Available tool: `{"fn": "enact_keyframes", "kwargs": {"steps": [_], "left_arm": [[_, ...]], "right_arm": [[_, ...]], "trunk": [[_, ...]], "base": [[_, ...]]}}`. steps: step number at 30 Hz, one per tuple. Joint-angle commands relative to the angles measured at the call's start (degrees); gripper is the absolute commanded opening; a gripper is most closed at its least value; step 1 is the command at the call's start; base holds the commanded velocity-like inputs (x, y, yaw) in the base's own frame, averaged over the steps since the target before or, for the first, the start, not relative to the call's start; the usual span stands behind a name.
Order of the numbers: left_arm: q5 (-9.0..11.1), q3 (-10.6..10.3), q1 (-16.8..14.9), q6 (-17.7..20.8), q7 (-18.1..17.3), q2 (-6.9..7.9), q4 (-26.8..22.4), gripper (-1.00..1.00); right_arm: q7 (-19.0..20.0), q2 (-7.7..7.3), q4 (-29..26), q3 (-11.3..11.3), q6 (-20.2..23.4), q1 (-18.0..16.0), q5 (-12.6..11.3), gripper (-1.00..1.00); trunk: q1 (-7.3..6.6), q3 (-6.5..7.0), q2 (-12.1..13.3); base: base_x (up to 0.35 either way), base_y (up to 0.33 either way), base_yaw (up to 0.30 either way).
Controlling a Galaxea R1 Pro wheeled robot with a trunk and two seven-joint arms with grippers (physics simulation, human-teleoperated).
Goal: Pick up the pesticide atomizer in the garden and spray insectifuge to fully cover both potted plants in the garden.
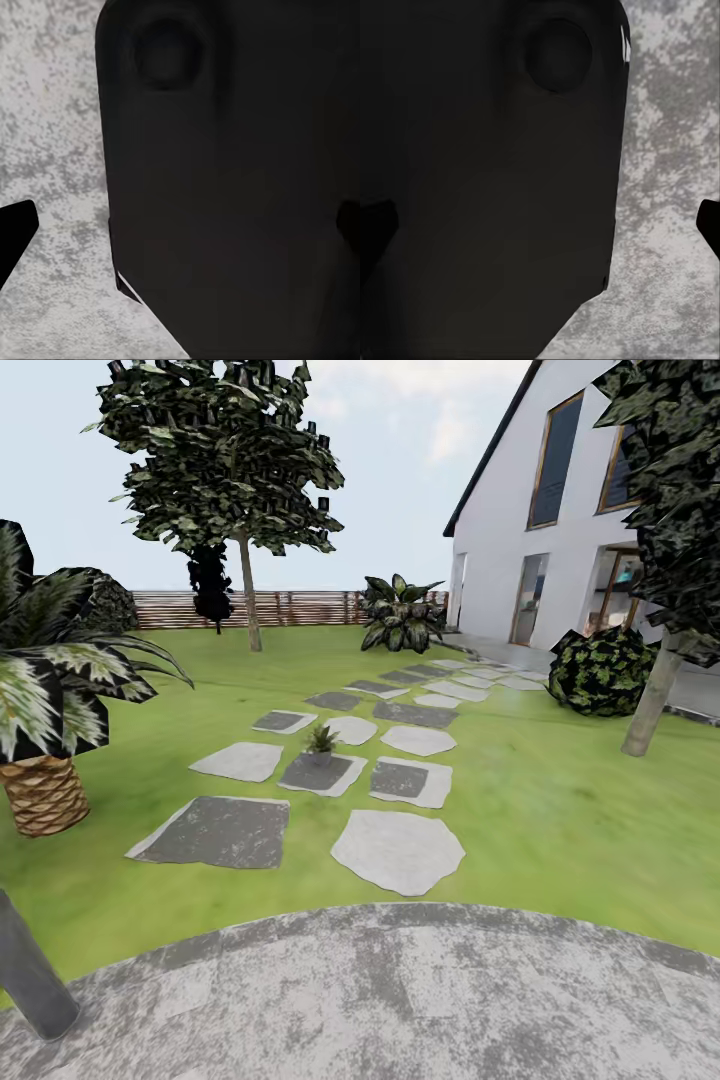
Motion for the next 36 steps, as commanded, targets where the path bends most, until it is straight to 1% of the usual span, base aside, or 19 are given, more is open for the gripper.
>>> {"fn": "enact_keyframes", "kwargs": {"steps": [1, 2, 4, 7, 12, 15, 19, 21, 26, 30, 31, 36], "left_arm": [[0.33, 0.33, 0.33, 0.33, -0.14, -0.33, 0.33, 1.00], [0.43, 0.53, 0.50, 0.65, -0.15, -0.49, 0.66, 1.00], [0.43, 0.56, 0.49, 1.15, -0.16, -0.47, 1.32, 1.00], [0.38, 0.26, 0.36, 0.91, -0.17, -0.38, 1.21, 1.00], [0.40, 0.29, 0.09, 0.10, 0.47, 0.35, -0.41, 1.00], [1.35, 0.46, -0.65, -0.14, 0.75, 1.32, -1.38, 1.00], [1.76, 0.45, -1.97, -1.21, 0.78, 1.92, -2.69, 1.00], [1.79, 0.44, -2.64, -1.85, 0.77, 2.19, -3.34, 1.00], [1.51, 0.28, -4.29, -3.46, 0.75, 2.19, -4.97, 1.00], [1.84, 0.31, -4.58, -4.74, 0.80, 2.11, -6.27, 1.00], [1.91, 0.32, -4.84, -18.54, 0.83, 2.14, -10.45, 1.00], [1.96, 0.35, -6.45, -19.29, 0.87, 2.21, -11.26, 1.00]], "right_arm": [[-0.17, 0.33, -0.33, 0.13, 0.33, -0.34, 0.05, 1.00], [-0.17, 0.65, -0.66, 0.11, 0.65, -0.67, 0.07, 1.00], [-0.17, 0.69, -1.13, 0.10, 0.71, -0.84, 0.07, 1.00], [-0.17, 1.03, -1.66, 0.11, 0.56, -1.04, 0.01, 1.00], [-0.21, 1.10, -1.99, 0.10, 0.00, -1.14, 0.00, 1.00], [-0.25, 0.84, -2.02, -0.09, -0.96, -1.14, 0.00, 1.00], [-0.26, 0.73, -2.22, -0.06, -2.24, -1.14, 0.00, 1.00], [-0.26, 0.35, -2.88, -0.02, -2.88, -1.14, 0.03, 1.00], [-0.26, -0.71, -4.49, -0.06, -4.49, -1.14, 0.06, 1.00], [-0.30, -1.57, -5.79, -0.15, -5.77, -1.14, 0.05, 1.00], [-0.32, -1.72, -14.97, -0.16, -6.82, -1.14, 0.04, 1.00], [-0.35, -2.71, -20.32, -0.30, -7.77, -1.20, 0.01, 1.00]], "trunk": [[0.00, -0.03, -0.03], [0.00, -0.03, -0.03], [0.00, -0.03, -0.03], [0.00, -0.03, -0.03], [0.00, -0.03, -0.03], [0.00, -0.03, -0.03], [0.00, -0.03, -0.03], [0.00, -0.03, -0.03], [0.00, -0.03, -0.03], [0.00, -0.03, -0.03], [0.00, -0.03, -0.03], [0.00, -0.03, -0.03]], "base": [[0.000, 0.000, 0.000], [0.000, 0.000, 0.000], [0.000, 0.000, 0.000], [0.000, 0.000, 0.000], [0.000, 0.000, 0.000], [0.000, 0.000, 0.000], [0.000, 0.000, 0.000], [0.000, 0.000, 0.000], [0.000, 0.000, 0.000], [0.000, 0.000, 0.000], [0.000, 0.000, 0.000], [0.000, 0.000, 0.000]]}}
